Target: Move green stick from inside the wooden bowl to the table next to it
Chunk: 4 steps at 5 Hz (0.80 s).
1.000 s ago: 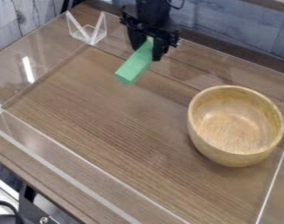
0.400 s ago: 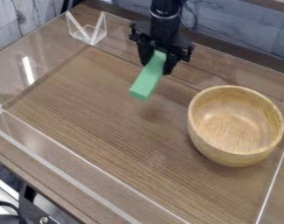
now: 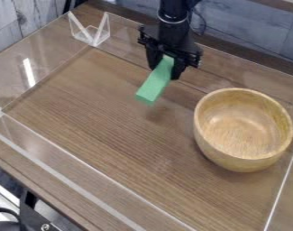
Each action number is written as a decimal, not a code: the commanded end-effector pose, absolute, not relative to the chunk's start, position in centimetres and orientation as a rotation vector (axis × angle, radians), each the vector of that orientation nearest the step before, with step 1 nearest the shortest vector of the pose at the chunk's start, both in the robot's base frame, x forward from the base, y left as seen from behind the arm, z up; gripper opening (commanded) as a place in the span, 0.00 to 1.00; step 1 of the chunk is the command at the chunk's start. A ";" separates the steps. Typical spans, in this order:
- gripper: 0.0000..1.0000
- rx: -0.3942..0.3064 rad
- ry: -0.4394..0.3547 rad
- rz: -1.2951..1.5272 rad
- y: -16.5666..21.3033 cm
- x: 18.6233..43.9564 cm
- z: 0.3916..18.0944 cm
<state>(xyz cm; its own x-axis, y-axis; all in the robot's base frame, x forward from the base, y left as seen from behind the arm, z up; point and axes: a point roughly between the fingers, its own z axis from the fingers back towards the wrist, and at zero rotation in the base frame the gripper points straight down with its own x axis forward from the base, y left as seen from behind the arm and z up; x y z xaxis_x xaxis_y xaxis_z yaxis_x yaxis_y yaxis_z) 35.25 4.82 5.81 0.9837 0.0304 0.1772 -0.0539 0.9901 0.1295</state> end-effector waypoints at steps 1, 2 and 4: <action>0.00 0.144 -0.238 0.060 4.5 36.3 7.8; 0.00 0.146 -0.236 0.073 3.8 36.2 7.8; 0.00 0.144 -0.235 0.055 5.3 37.3 5.9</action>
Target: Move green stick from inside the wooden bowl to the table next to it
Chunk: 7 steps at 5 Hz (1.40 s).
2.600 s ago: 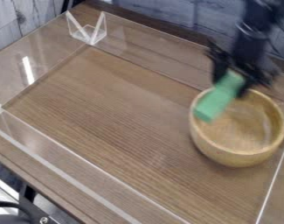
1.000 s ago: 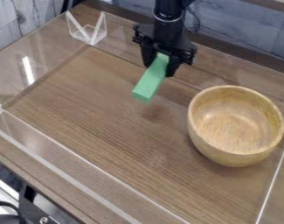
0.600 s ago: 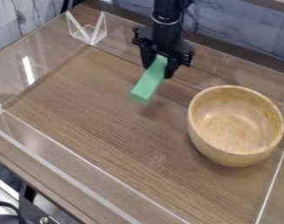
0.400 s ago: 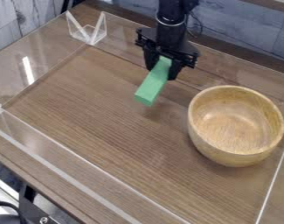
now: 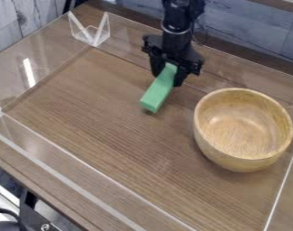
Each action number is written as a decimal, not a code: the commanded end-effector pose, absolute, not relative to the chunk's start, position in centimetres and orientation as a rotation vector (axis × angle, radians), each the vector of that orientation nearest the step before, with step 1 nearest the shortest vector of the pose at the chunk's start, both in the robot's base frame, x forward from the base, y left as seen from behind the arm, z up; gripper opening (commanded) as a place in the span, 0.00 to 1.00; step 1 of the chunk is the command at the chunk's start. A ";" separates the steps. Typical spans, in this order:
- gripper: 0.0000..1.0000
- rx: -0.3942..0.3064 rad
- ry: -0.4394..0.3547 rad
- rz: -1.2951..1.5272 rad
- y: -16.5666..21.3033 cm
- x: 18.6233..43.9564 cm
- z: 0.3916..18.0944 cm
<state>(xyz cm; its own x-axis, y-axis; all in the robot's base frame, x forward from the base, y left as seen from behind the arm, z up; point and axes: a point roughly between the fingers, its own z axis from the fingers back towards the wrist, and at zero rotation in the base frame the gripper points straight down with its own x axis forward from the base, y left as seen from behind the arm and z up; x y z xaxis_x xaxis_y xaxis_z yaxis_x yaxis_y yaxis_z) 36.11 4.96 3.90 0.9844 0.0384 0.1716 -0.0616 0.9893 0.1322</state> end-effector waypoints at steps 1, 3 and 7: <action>0.00 0.145 -0.233 0.074 5.2 37.4 5.9; 1.00 0.129 -0.241 0.071 4.5 37.1 6.2; 1.00 0.092 -0.327 0.323 8.2 34.8 9.0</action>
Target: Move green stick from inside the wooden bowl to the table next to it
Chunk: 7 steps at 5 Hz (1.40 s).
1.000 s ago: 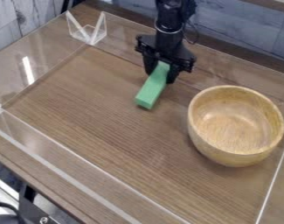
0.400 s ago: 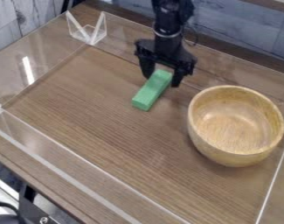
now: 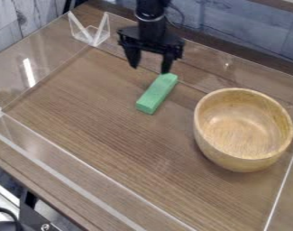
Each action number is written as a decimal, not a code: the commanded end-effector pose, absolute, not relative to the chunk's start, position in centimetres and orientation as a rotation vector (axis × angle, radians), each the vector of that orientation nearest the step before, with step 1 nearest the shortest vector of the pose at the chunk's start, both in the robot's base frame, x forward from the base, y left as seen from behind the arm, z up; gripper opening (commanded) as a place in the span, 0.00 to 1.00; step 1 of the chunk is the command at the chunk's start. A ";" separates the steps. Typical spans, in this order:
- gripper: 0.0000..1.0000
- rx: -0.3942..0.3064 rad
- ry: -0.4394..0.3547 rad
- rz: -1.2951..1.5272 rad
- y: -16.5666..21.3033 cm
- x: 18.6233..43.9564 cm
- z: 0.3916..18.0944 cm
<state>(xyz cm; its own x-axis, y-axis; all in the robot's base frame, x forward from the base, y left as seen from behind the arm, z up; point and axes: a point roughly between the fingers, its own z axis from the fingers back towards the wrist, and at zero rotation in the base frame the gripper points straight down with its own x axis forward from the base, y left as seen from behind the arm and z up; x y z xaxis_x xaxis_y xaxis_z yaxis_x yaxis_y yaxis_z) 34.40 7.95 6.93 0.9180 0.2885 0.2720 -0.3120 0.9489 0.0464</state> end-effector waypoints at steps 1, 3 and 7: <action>0.00 0.084 -0.337 0.257 8.6 34.8 9.2; 1.00 0.071 -0.333 0.223 9.5 34.2 10.9; 1.00 0.086 -0.342 0.197 10.5 35.1 11.2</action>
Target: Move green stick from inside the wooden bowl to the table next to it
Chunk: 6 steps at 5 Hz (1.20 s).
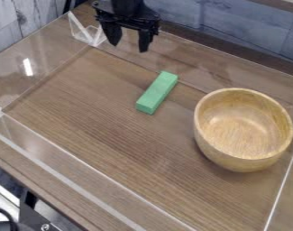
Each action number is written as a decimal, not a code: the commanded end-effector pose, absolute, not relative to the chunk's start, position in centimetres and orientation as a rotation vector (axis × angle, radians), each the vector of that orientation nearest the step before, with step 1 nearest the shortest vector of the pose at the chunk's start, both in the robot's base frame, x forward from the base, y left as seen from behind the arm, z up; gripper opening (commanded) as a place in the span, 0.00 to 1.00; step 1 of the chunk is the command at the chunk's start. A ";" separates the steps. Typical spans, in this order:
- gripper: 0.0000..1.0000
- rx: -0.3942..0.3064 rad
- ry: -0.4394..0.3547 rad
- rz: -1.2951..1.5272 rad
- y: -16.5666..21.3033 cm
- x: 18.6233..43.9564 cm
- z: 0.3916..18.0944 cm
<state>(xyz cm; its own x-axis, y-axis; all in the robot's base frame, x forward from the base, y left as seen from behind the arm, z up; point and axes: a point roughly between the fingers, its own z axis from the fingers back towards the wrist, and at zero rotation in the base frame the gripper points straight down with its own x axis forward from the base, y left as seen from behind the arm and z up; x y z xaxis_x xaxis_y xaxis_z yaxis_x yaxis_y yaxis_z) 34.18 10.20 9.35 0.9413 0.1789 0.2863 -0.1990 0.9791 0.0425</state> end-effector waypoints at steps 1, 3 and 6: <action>1.00 0.091 -0.340 0.213 9.8 35.5 11.2; 1.00 0.094 -0.340 0.204 9.3 35.5 10.7; 1.00 0.077 -0.340 0.128 9.2 37.7 10.0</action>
